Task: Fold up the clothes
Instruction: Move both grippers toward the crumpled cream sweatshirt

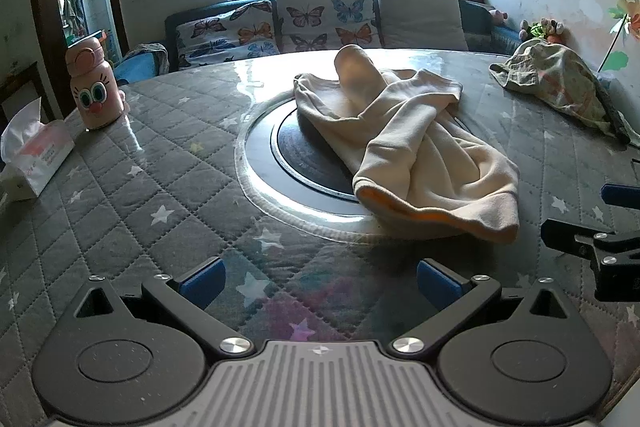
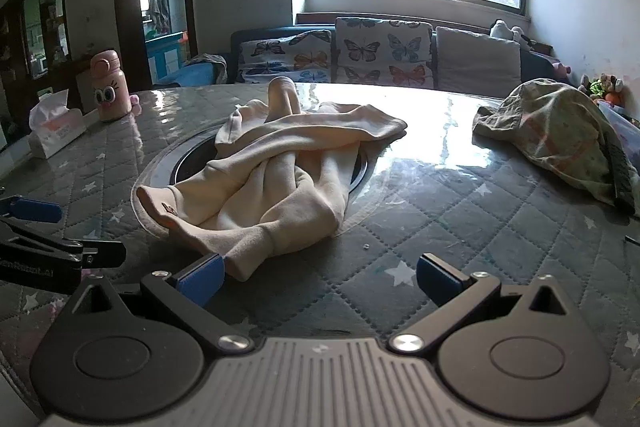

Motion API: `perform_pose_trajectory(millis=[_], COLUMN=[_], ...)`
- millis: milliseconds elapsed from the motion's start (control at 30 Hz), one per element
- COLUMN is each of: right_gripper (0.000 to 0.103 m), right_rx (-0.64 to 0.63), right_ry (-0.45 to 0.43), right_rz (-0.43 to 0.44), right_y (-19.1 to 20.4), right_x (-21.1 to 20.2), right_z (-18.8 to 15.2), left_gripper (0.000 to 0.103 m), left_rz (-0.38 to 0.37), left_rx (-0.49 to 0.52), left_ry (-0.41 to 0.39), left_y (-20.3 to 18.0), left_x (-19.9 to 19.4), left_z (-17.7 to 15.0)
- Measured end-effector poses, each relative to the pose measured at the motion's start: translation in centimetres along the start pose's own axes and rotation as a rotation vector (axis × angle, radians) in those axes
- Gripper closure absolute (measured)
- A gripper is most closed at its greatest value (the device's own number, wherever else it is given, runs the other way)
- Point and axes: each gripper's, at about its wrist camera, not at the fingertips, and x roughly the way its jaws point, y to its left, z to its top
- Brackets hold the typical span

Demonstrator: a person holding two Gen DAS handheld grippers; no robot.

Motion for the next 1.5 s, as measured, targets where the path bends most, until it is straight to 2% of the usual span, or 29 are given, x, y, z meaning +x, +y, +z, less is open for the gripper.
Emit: perform_pose_trajectory(millis=[867, 1233, 1500], right_gripper=[0.0, 0.0, 0.0], right_rx=[0.009, -0.001, 0.013], right_ry=[0.051, 0.053, 0.072], right_rz=[0.019, 0.022, 0.006], right_y=[-0.7, -1.7, -3.2], right_x=[2.1, 2.9, 4.4], right_z=[2.2, 4.1, 4.9], left_gripper=[0.0, 0.0, 0.001], left_rz=[-0.005, -0.009, -0.014], left_rx=[0.01, 0.051, 0.138], left_ry=[0.024, -0.001, -0.022], left_y=[0.3, -0.4, -2.2], left_x=[1.5, 1.7, 3.2], left_z=[2.7, 4.9, 7.0])
